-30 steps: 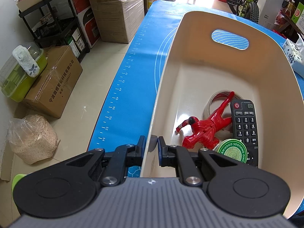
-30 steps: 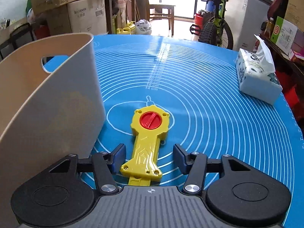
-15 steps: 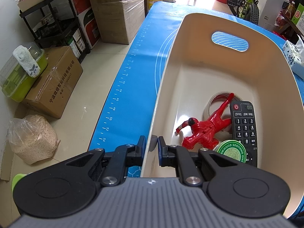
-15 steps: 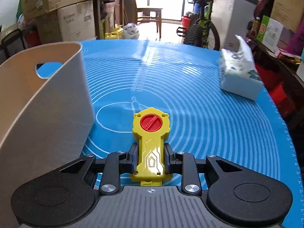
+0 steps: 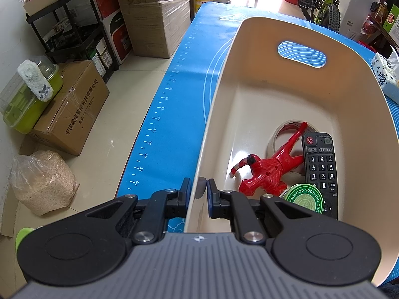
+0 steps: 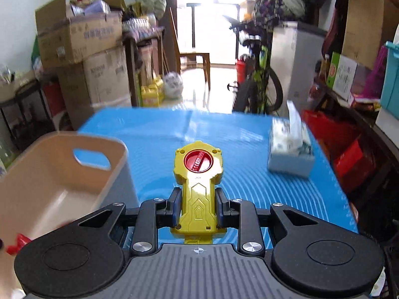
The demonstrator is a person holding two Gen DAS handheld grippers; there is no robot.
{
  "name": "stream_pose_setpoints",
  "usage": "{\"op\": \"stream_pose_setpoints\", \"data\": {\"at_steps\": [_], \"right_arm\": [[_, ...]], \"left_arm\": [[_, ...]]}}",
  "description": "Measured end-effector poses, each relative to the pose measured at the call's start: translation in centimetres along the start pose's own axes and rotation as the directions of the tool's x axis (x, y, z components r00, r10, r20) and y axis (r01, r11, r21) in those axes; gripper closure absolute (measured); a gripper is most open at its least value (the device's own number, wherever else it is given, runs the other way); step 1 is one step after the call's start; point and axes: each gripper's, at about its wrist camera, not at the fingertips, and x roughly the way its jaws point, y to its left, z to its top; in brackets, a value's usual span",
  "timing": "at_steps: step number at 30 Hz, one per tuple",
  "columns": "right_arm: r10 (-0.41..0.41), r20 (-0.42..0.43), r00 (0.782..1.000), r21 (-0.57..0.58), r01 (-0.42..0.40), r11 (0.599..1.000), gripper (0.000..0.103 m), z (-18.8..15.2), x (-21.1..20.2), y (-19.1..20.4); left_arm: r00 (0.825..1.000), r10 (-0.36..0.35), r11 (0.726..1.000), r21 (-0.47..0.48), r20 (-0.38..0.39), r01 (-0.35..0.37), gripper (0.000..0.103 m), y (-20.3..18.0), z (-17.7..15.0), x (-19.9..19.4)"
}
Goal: Organize rigid objects
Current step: 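Carry the yellow toy with the right gripper and release it into the basket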
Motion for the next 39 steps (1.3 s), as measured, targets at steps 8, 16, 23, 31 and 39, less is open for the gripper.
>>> {"op": "stream_pose_setpoints", "data": {"at_steps": [8,16,23,31,39], "right_arm": [[0.107,0.059,0.993,-0.025,-0.106,0.994,0.067,2.4,-3.5,3.1],[0.235,0.013,0.972,-0.109,-0.232,0.967,0.067,2.4,-3.9,9.2],[0.272,-0.093,0.958,-0.168,-0.284,0.944,0.067,0.2,-2.0,13.5],[0.261,-0.248,0.933,-0.200,-0.313,0.928,0.067,-2.3,0.4,15.9],[0.234,-0.395,0.888,-0.225,-0.340,0.913,0.066,-4.2,2.3,16.6]], "left_arm": [[1.000,-0.001,1.000,0.000,0.000,0.001,0.090,-0.1,0.0,0.0],[1.000,-0.002,1.000,0.001,0.000,0.002,0.090,-0.2,0.1,-0.1],[1.000,-0.009,1.000,-0.001,0.004,0.009,0.090,-0.1,0.1,-0.2],[1.000,-0.007,1.000,0.002,0.005,0.007,0.090,-0.2,0.2,-0.1],[1.000,-0.004,1.000,0.005,0.005,0.004,0.090,-0.2,0.1,-0.1]]}}
